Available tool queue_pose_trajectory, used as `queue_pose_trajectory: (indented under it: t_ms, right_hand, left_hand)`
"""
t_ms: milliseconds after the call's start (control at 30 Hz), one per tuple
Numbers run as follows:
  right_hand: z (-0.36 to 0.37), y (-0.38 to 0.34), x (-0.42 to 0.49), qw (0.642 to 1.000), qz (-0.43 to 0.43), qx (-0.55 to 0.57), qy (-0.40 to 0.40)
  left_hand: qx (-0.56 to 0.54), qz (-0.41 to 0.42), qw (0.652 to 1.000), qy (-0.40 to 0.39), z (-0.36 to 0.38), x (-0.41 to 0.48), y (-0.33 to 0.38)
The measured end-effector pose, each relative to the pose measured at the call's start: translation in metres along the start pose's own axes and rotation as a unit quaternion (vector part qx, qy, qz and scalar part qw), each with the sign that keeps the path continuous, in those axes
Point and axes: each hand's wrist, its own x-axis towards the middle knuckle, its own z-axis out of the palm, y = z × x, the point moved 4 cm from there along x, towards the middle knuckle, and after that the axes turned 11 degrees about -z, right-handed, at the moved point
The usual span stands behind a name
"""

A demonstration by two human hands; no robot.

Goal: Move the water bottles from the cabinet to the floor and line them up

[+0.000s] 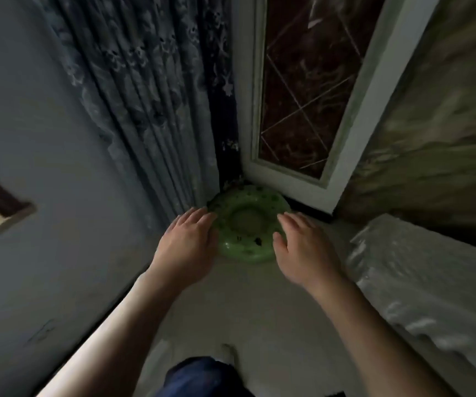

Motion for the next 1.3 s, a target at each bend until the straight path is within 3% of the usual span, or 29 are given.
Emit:
queue_pose_trajectory:
  t_ms: [800, 1033, 1300]
  right_hand:
    - [-0.098, 0.298, -0.001, 0.963, 0.255, -0.071, 0.047]
    - [-0.129, 0.366, -0.035, 0.951, 0.302, -0.058, 0.044]
    - [-0.167, 0.446, -0.102, 0.951, 0.293, -0.058, 0.073]
  left_hand:
    - [-0.066, 0.215, 0.967, -0.119, 0.135, 0.212, 0.306]
    - [-0.054, 0.267, 0.956, -0.112, 0.152, 0.223, 0.395]
    - [-0.071, 0.28, 0.954, -0.084, 0.171, 0.182, 0.502]
